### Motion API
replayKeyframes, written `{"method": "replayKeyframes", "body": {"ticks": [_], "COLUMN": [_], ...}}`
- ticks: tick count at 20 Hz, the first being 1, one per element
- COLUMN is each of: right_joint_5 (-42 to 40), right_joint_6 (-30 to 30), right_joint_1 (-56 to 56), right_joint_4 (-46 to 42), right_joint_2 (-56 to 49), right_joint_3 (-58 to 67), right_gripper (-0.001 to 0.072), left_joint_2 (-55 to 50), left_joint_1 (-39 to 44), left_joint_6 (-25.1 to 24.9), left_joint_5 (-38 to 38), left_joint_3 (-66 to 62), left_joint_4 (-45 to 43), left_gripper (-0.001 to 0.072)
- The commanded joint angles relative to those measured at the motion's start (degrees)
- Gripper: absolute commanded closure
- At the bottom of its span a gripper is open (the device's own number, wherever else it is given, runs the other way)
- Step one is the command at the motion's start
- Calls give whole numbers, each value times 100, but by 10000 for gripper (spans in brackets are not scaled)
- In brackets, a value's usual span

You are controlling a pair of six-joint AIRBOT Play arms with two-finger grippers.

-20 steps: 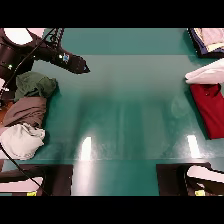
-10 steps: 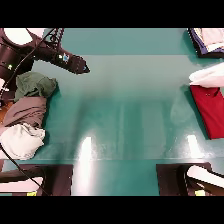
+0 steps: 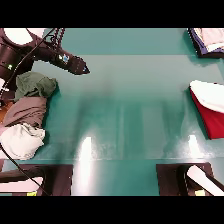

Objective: Fold the shirts.

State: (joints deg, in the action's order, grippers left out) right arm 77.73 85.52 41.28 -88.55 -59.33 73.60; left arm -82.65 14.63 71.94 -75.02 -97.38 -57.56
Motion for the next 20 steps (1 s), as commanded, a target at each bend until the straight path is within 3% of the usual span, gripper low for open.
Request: {"method": "replayKeyframes", "body": {"ticks": [1, 2, 5, 9, 11, 14, 20], "right_joint_5": [310, 391, 579, 647, 643, 640, 599], "right_joint_6": [391, 428, 511, 535, 363, 33, 20], "right_joint_1": [2, 2, 0, -11, -11, -11, -90], "right_joint_4": [-1091, -1233, -1266, 898, 2256, 3414, 3482], "right_joint_2": [295, 317, 282, 289, 289, 289, 289], "right_joint_3": [-619, -704, -638, -463, -479, -474, -476], "right_gripper": [215, 184, 182, 189, 350, 692, 692], "left_joint_2": [-2, -2, -2, -2, 0, -2, -2], "left_joint_1": [2, 2, 2, 2, -2, -2, -2], "left_joint_6": [-44, -44, -42, -42, -37, -35, -35], "left_joint_5": [-48, -48, -48, 306, 389, 411, 411], "left_joint_3": [2, 2, 2, 2, 0, 0, 0], "left_joint_4": [-17, -17, -17, -17, -15, -13, -11], "left_gripper": [684, 683, 683, 684, 683, 683, 684]}}
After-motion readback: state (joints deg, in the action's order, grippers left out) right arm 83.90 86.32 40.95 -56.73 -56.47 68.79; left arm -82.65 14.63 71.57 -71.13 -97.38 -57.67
